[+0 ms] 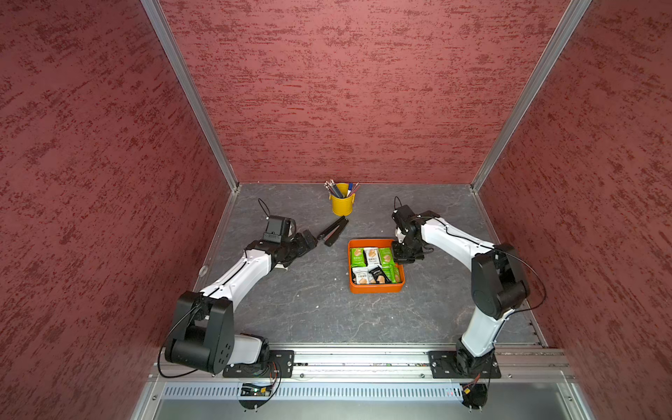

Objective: Take the cookies out of the storage box
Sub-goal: Place the storage box at the center of the board.

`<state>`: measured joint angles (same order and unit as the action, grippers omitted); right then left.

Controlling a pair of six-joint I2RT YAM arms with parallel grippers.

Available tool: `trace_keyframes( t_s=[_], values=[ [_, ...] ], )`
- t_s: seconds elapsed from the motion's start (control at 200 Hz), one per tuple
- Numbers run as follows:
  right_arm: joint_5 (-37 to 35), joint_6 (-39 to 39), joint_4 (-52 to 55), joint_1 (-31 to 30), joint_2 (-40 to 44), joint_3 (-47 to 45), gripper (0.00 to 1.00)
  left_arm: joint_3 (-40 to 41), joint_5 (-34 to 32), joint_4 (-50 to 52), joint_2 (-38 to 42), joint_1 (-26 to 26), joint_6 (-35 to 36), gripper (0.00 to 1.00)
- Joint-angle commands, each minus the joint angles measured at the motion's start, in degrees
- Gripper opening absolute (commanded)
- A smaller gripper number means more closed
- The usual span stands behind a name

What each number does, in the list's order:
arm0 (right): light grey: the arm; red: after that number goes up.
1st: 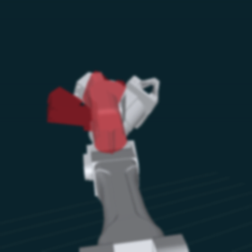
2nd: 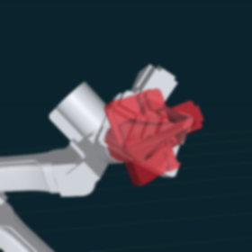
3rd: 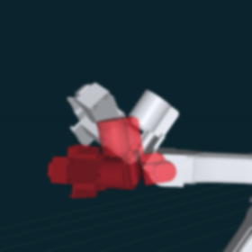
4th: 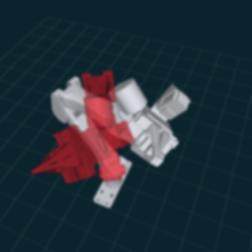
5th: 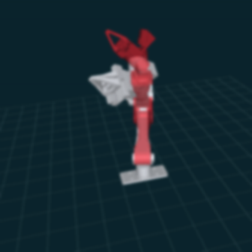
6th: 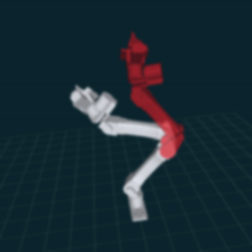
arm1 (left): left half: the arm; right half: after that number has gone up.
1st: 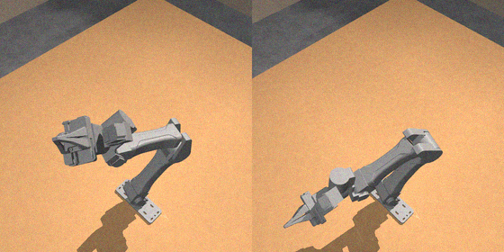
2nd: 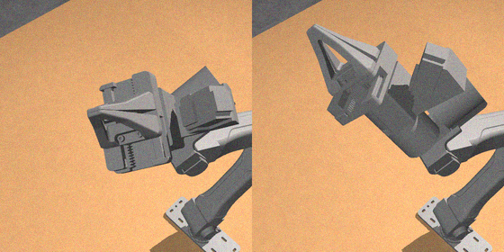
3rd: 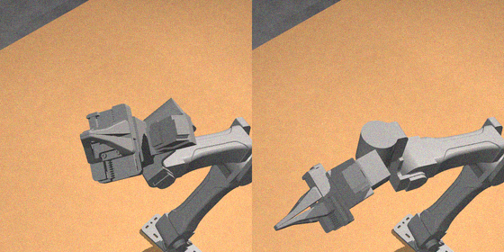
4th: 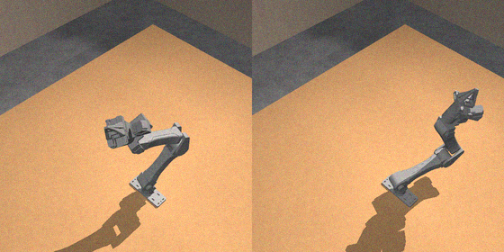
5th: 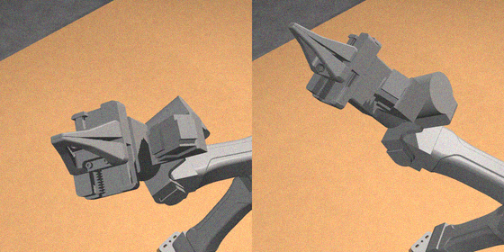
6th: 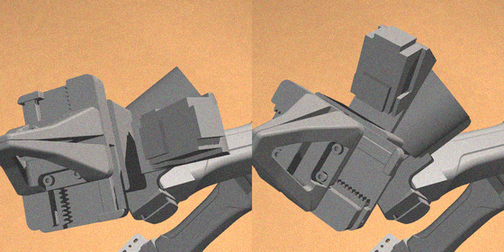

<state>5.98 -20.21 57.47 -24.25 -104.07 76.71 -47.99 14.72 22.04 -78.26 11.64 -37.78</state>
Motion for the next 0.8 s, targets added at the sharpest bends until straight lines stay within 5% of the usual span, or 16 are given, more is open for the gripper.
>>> trace_keyframes(
  t_s=[0.0, 0.351, 0.611, 0.796],
  values=[
    [-0.48, 0.87, -1.2, -1.05, -0.39, 1.28, 0.0, 1.03, -0.29, 0.17, 1.83, 0.43, -0.46, 1.0],
    [-1.72, -0.29, -3.95, -2.16, -1.77, -1.04, 0.01, 1.25, -0.68, 1.47, 0.93, 0.5, -0.58, 1.0],
    [-2.3, -0.63, 0.79, -2.2, 2.53, 1.33, 0.43, -0.4, 1.28, 1.95, -0.11, 0.6, -0.39, 1.0],
    [1.2, -0.46, 3.67, -2.3, 4.1, 6.08, 0.51, -2.75, 4.46, 2.53, -2.84, 0.88, -0.18, 1.0]
  ],
)
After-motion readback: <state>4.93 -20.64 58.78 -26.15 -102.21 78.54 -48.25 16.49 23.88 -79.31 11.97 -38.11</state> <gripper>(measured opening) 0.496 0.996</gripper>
